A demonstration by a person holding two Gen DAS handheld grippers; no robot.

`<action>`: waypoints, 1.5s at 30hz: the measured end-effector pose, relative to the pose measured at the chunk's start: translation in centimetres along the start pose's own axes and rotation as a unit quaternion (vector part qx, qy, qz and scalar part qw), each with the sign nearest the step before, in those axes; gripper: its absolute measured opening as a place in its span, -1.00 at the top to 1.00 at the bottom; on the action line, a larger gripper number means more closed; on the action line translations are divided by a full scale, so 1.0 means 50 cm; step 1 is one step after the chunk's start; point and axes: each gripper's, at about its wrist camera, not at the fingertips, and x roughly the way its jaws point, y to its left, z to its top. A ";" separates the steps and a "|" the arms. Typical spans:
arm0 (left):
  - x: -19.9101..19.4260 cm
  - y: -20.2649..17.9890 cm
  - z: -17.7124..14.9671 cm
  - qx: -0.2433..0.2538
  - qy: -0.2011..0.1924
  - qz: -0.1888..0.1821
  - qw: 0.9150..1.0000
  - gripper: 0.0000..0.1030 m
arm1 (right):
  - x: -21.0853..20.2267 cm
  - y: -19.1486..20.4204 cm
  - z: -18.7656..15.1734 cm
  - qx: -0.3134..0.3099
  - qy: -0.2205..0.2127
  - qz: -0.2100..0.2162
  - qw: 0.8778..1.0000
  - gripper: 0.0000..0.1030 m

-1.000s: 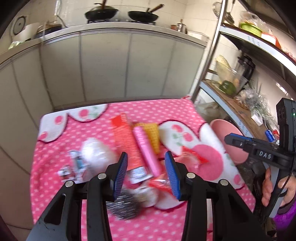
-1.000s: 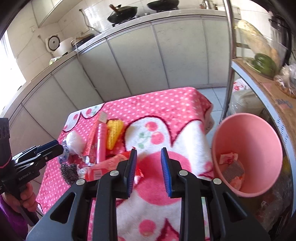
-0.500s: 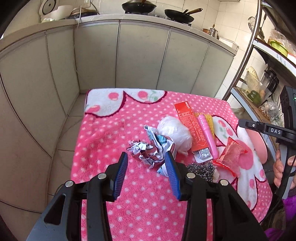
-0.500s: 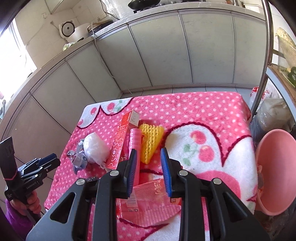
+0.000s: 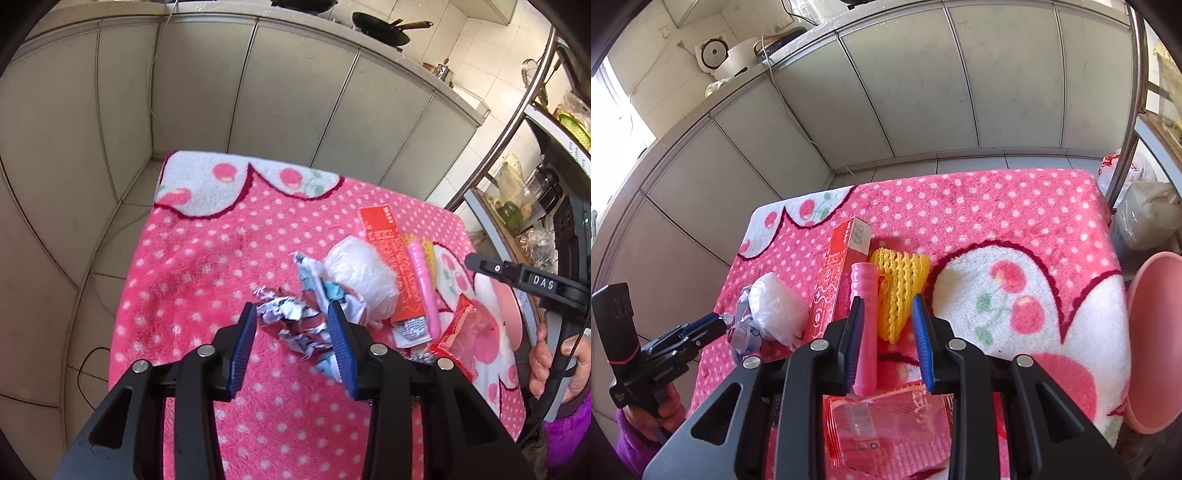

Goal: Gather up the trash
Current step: 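Grasp the crumpled foil wrapper with the left tool while the right tool grasps the yellow mesh net, then carry the foil wrapper and yellow mesh net over the pink bucket with both tools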

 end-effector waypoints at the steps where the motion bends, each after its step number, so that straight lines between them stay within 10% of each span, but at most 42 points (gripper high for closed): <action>1: 0.004 0.006 -0.003 -0.006 0.004 -0.004 1.000 0.38 | 0.007 0.001 0.002 0.000 0.003 -0.002 1.000 0.47; 6: 0.002 0.017 -0.016 -0.009 -0.002 -0.013 1.000 0.71 | 0.037 -0.018 0.011 0.026 0.016 0.001 1.000 0.47; 18: -0.077 0.019 -0.023 0.006 -0.053 -0.006 0.999 0.77 | 0.115 -0.034 0.017 0.073 0.045 0.005 0.996 0.47; 22: -0.105 0.022 -0.028 0.002 -0.066 -0.006 0.998 0.77 | 0.117 -0.035 0.013 0.083 0.044 0.007 0.996 0.81; 45: -0.188 -0.107 -0.034 0.055 -0.104 -0.030 0.993 0.77 | -0.191 -0.076 -0.042 0.067 -0.114 0.018 0.991 0.83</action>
